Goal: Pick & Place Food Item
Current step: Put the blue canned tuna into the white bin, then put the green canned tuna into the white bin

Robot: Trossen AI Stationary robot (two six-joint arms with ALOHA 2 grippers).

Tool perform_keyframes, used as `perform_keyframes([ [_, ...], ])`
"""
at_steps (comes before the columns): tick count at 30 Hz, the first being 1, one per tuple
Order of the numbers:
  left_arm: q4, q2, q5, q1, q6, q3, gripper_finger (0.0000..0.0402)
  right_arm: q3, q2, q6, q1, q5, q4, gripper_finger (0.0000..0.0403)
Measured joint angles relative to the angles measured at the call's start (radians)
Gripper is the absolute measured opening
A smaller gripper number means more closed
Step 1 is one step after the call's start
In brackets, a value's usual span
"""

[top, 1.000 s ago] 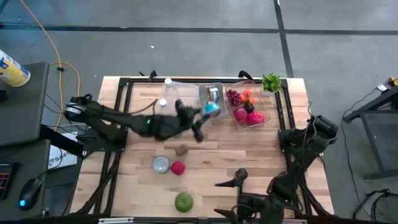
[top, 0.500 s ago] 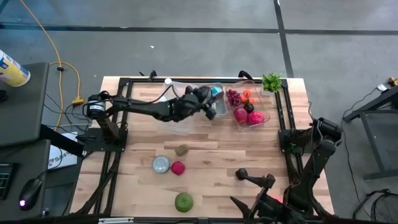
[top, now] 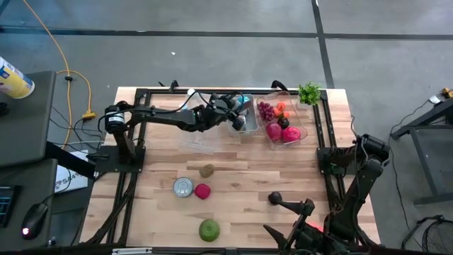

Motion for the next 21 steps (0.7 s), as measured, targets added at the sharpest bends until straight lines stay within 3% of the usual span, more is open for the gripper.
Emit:
perform_keyframes([
  [8,-0.007,0.0,-0.002,-0.01,0.048,0.001,0.0216,0.0,0.0,0.002,0.0,0.0,0.0,0.0394],
  [16,-0.009,0.0,-0.001,-0.021,0.051,0.001,0.0223,0.0,0.0,0.003,0.0,0.0,0.001,0.0394],
  [21,-0.012,-0.035,-0.001,-0.067,0.186,0.001,0.0224,0.0,0.0,0.005,0.0,0.0,0.001,0.0394],
])
